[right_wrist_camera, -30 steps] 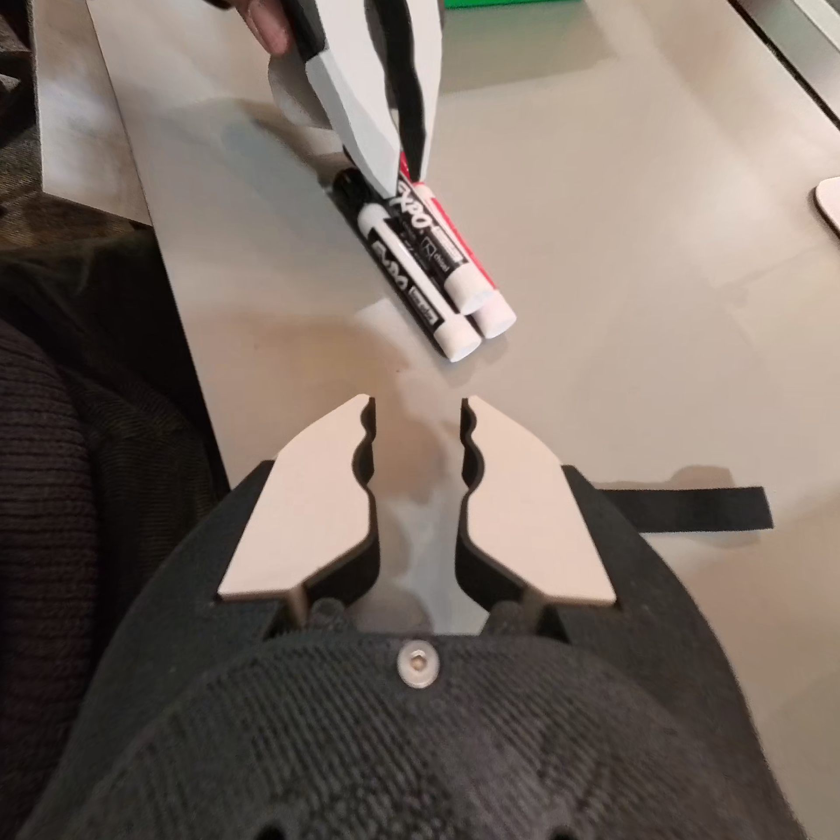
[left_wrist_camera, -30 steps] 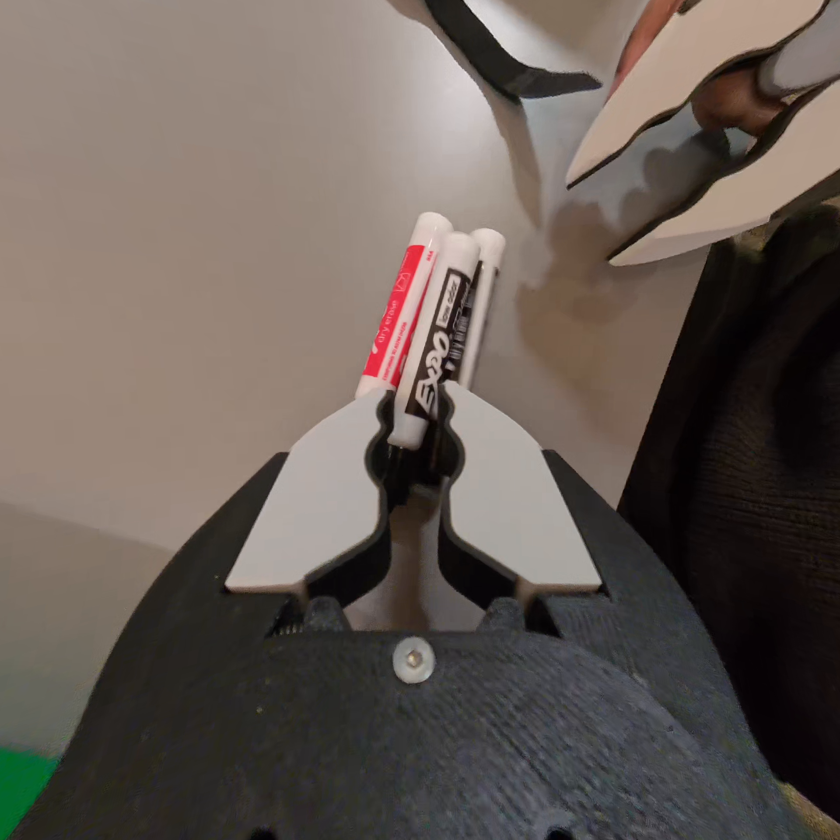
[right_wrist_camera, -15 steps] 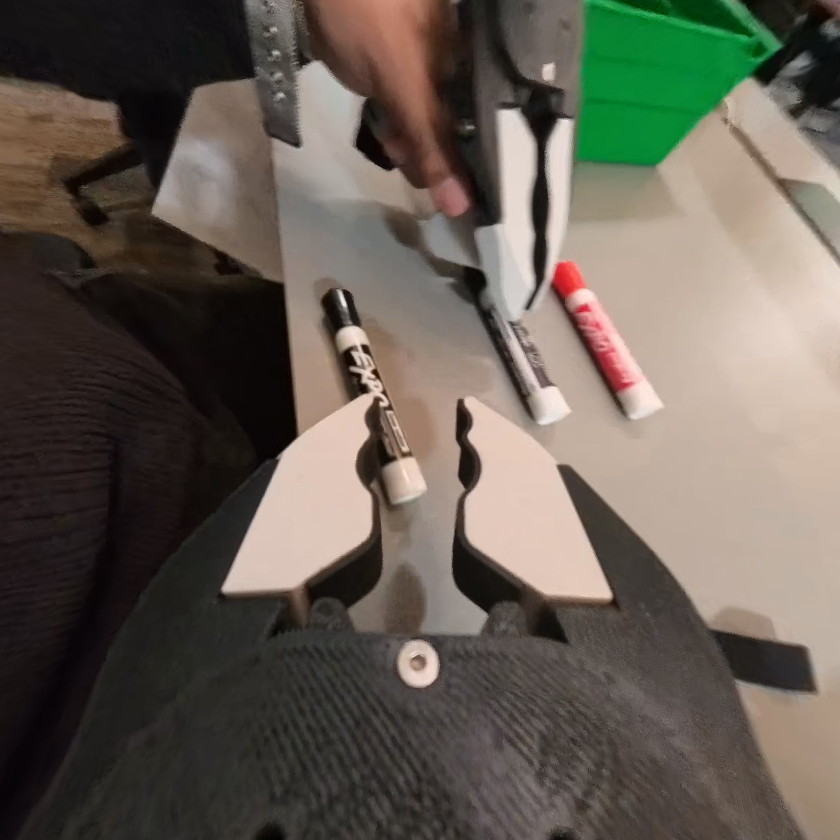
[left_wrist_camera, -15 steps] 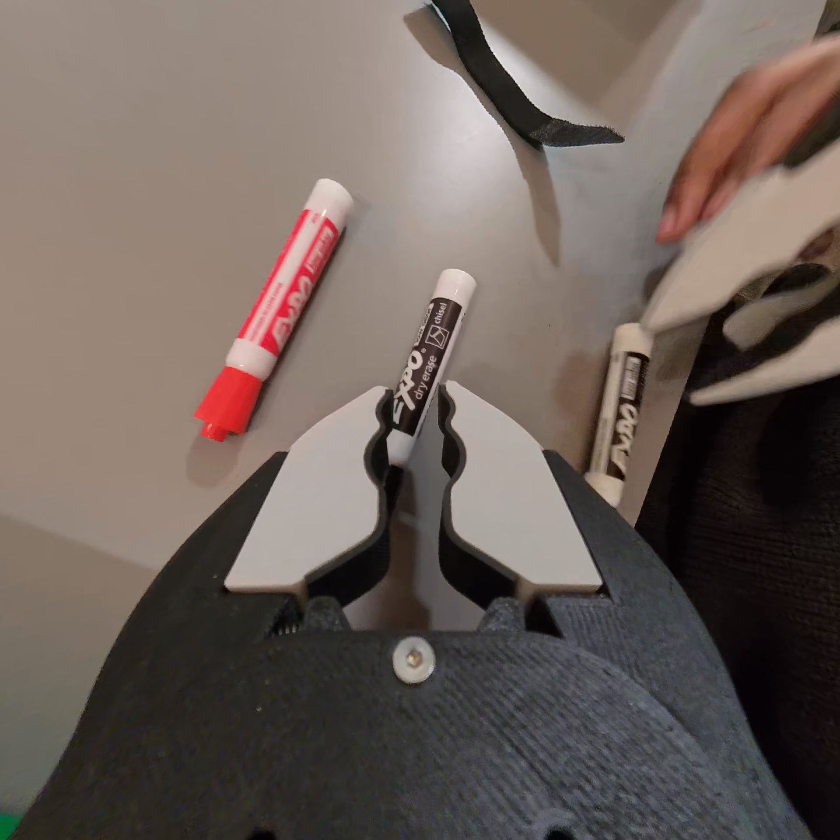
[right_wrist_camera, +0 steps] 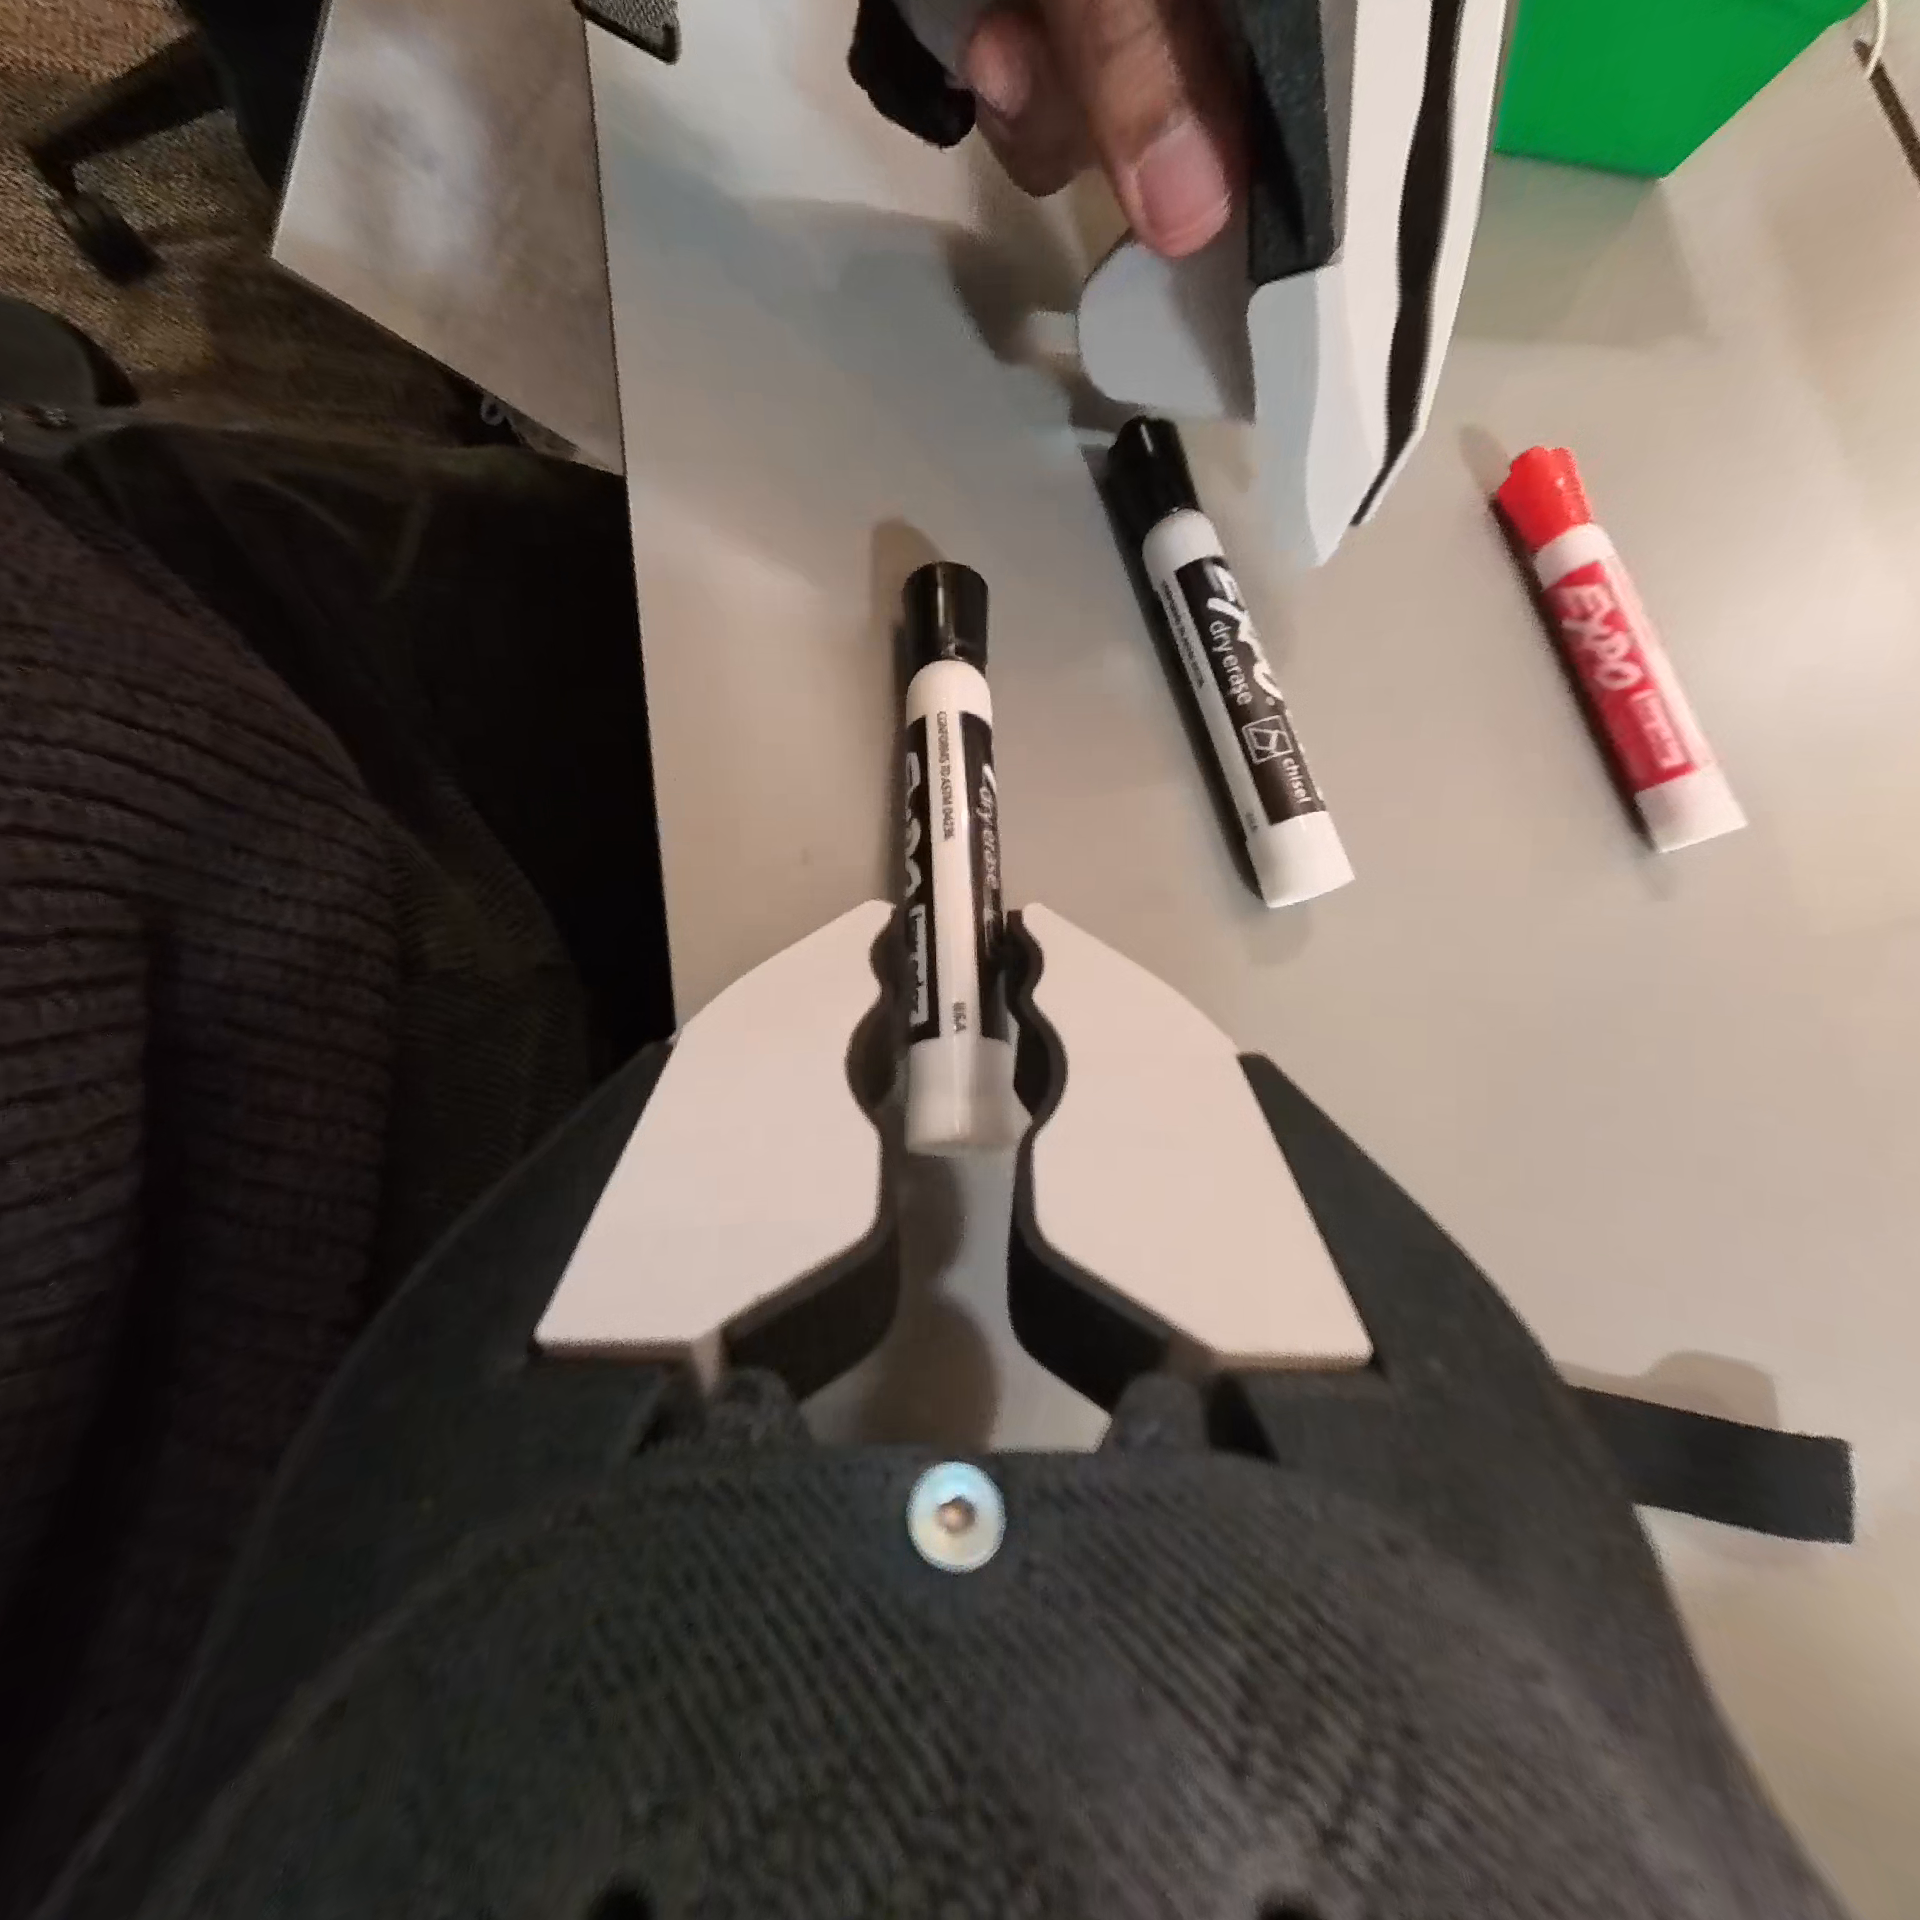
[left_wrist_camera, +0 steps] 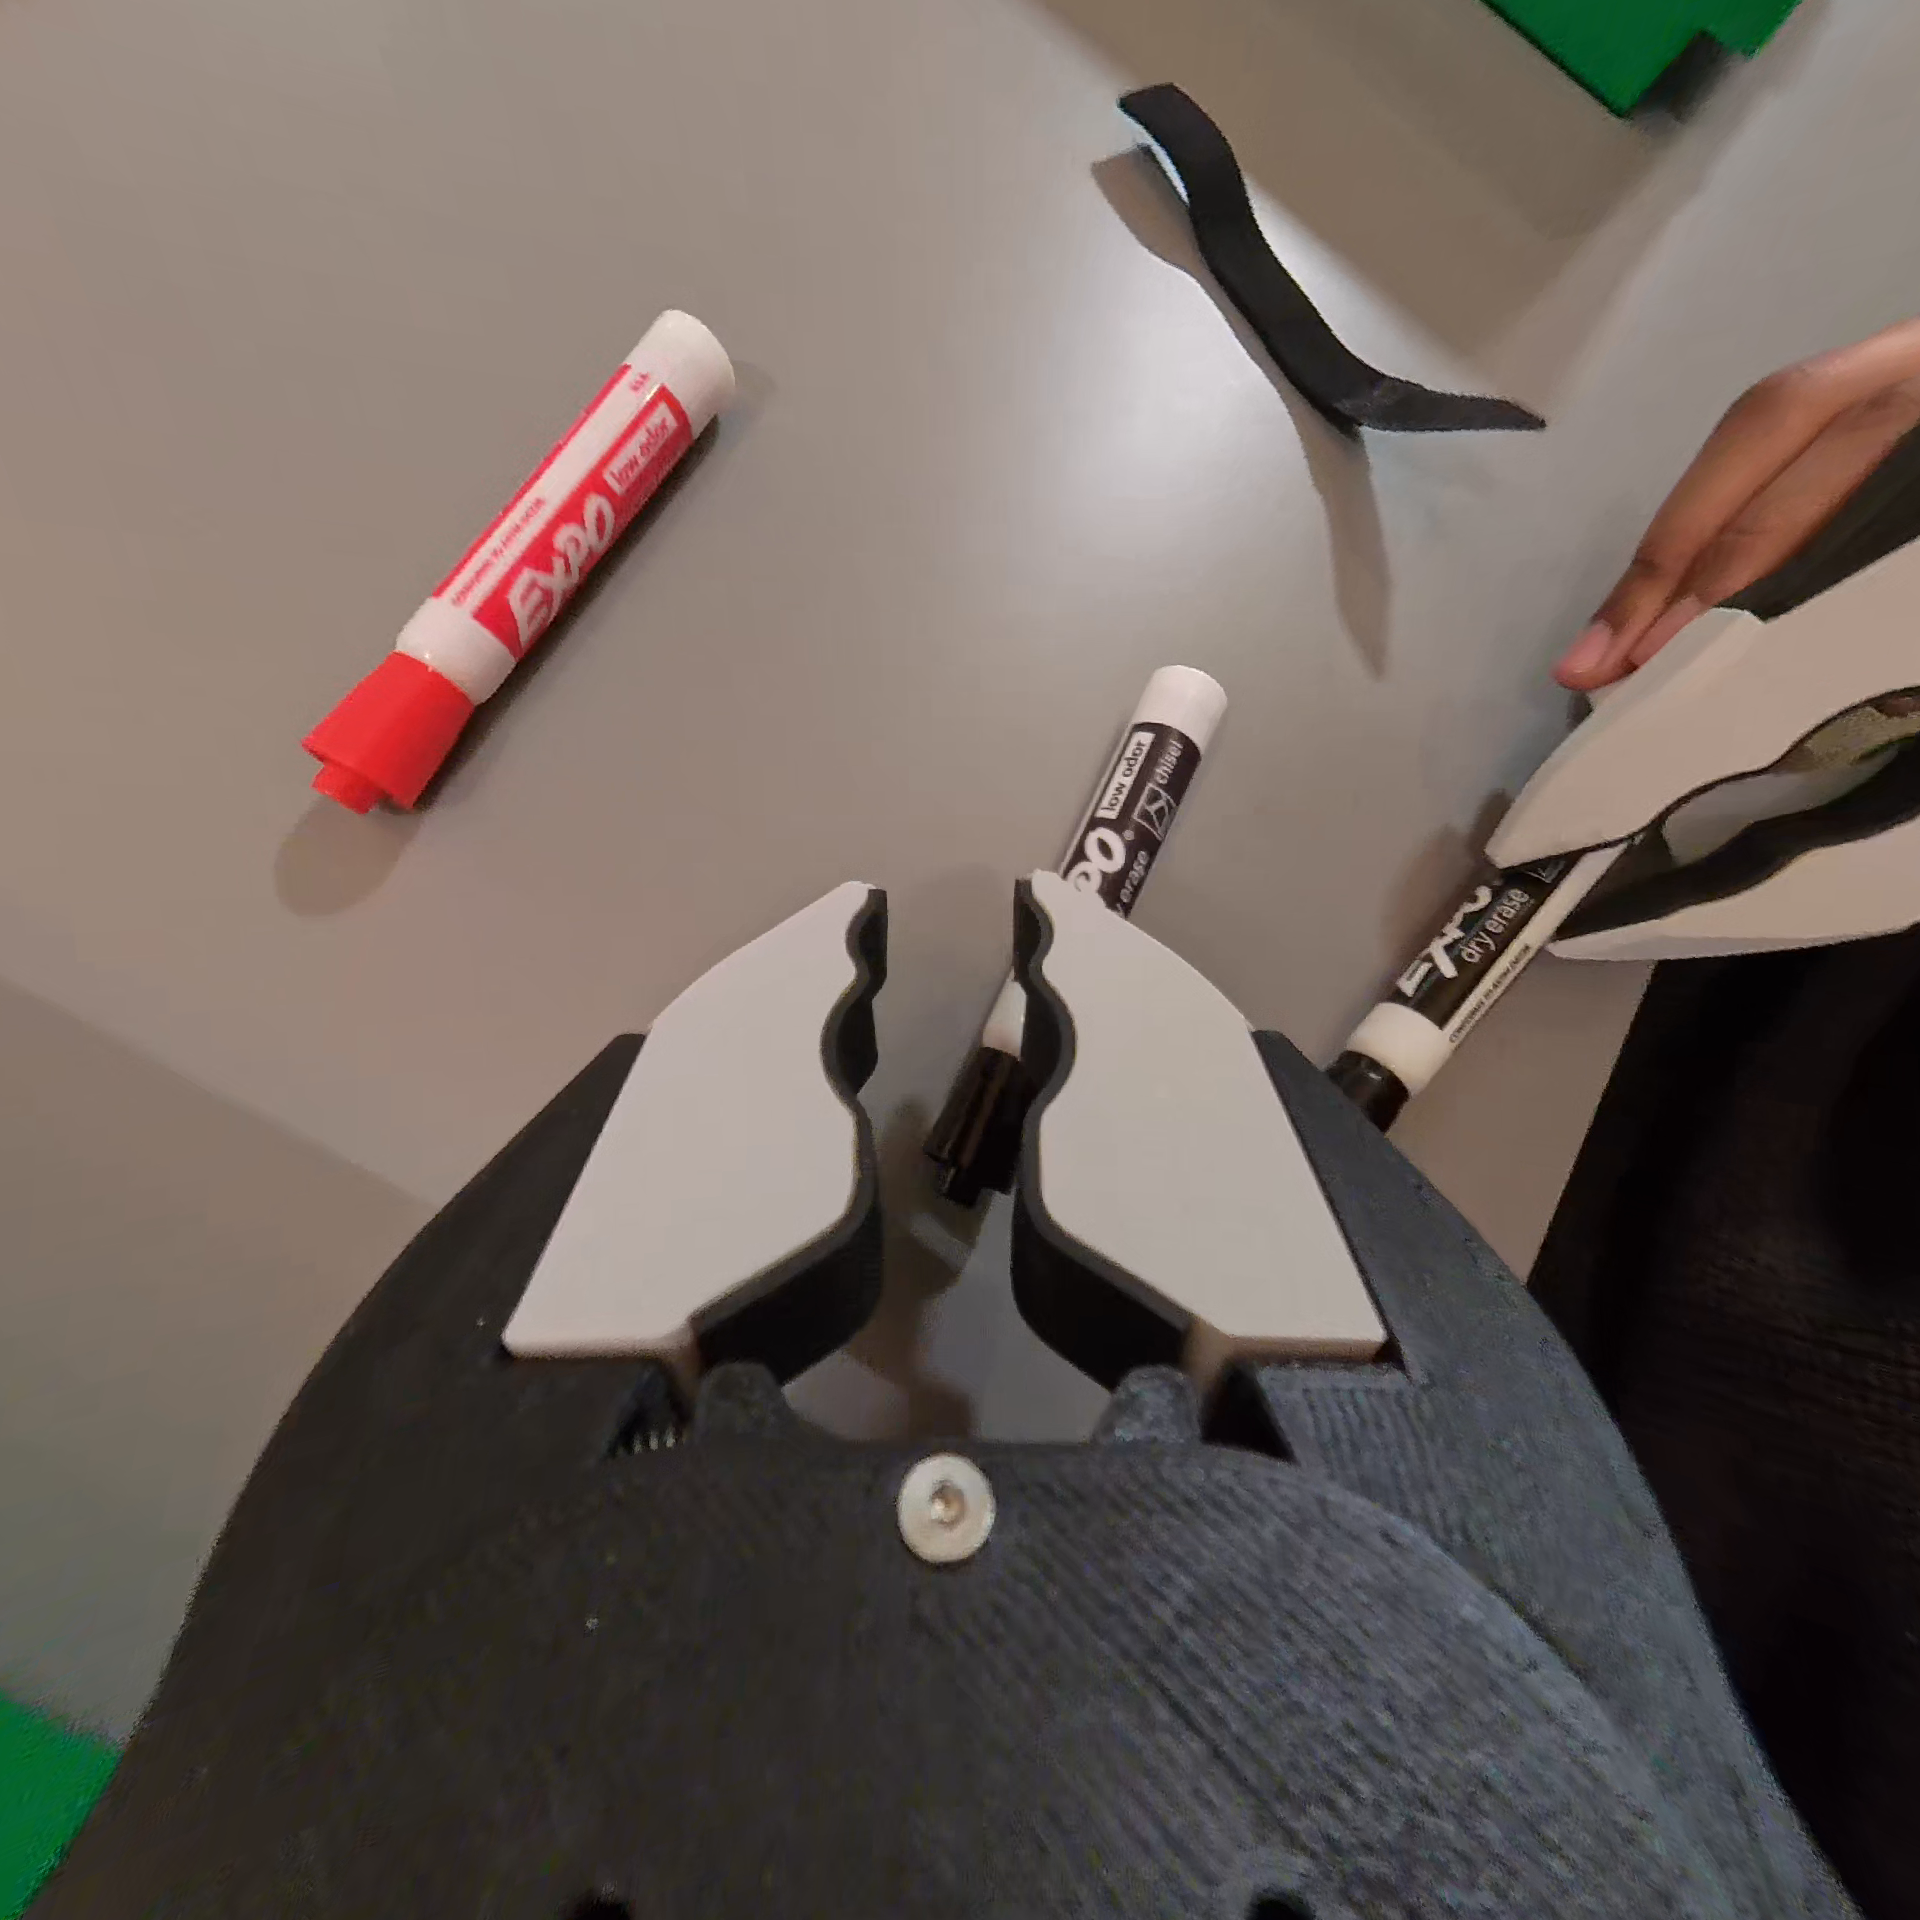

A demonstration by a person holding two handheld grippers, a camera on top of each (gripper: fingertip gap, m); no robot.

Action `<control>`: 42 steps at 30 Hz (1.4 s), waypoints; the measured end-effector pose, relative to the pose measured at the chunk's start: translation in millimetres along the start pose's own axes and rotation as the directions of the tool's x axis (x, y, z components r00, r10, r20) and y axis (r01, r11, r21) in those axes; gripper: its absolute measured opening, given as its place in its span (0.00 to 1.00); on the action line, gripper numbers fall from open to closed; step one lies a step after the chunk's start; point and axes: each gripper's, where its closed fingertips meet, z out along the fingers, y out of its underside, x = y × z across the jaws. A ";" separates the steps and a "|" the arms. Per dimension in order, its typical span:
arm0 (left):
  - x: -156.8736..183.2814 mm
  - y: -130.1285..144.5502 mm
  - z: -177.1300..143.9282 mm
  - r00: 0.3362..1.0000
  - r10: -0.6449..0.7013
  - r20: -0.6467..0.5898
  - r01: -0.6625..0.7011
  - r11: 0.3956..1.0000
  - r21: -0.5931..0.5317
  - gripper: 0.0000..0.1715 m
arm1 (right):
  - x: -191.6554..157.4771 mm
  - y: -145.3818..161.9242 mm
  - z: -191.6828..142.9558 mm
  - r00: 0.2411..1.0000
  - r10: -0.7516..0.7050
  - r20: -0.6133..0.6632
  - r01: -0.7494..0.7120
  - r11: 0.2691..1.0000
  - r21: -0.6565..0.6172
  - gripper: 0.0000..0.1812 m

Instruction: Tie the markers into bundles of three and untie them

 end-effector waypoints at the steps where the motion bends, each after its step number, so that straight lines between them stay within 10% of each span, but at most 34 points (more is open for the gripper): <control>1: -2.0 -1.4 -0.9 1.000 -0.008 0.007 0.008 1.000 0.011 0.16 | -0.2 0.5 -0.2 1.000 0.001 0.001 -0.001 1.000 0.001 0.10; 15: -7.0 -17.4 -8.8 0.999 -0.016 0.047 0.010 0.993 0.115 0.18 | 16.9 4.1 -9.0 0.997 0.065 -0.046 -0.064 0.997 0.032 0.10; 23: 27.2 -24.1 -2.9 0.986 -0.037 -0.160 0.062 0.987 0.152 0.22 | 39.2 2.5 -25.4 0.972 0.231 -0.038 -0.225 0.967 0.118 0.10; 28: 39.7 -38.4 -3.7 0.959 -0.118 -0.258 0.177 0.959 0.220 0.29 | 56.3 -31.1 -59.0 0.923 0.377 0.073 -0.375 0.843 0.386 0.09; 33: 50.1 -64.5 -24.7 0.798 -0.264 -0.541 0.472 0.832 0.291 0.35 | 83.5 -34.5 -86.1 0.883 0.465 0.059 -0.422 0.733 0.533 0.00; 38: 40.7 -61.3 -23.9 0.760 -0.323 -0.564 0.539 0.798 0.270 0.36 | 77.4 3.2 -55.4 0.900 0.430 -0.068 -0.400 0.879 0.259 0.03; 42: 41.8 -57.0 -19.9 0.784 -0.314 -0.536 0.506 0.823 0.259 0.36 | 47.2 61.3 -30.9 0.954 0.271 -0.131 -0.294 0.934 -0.206 0.31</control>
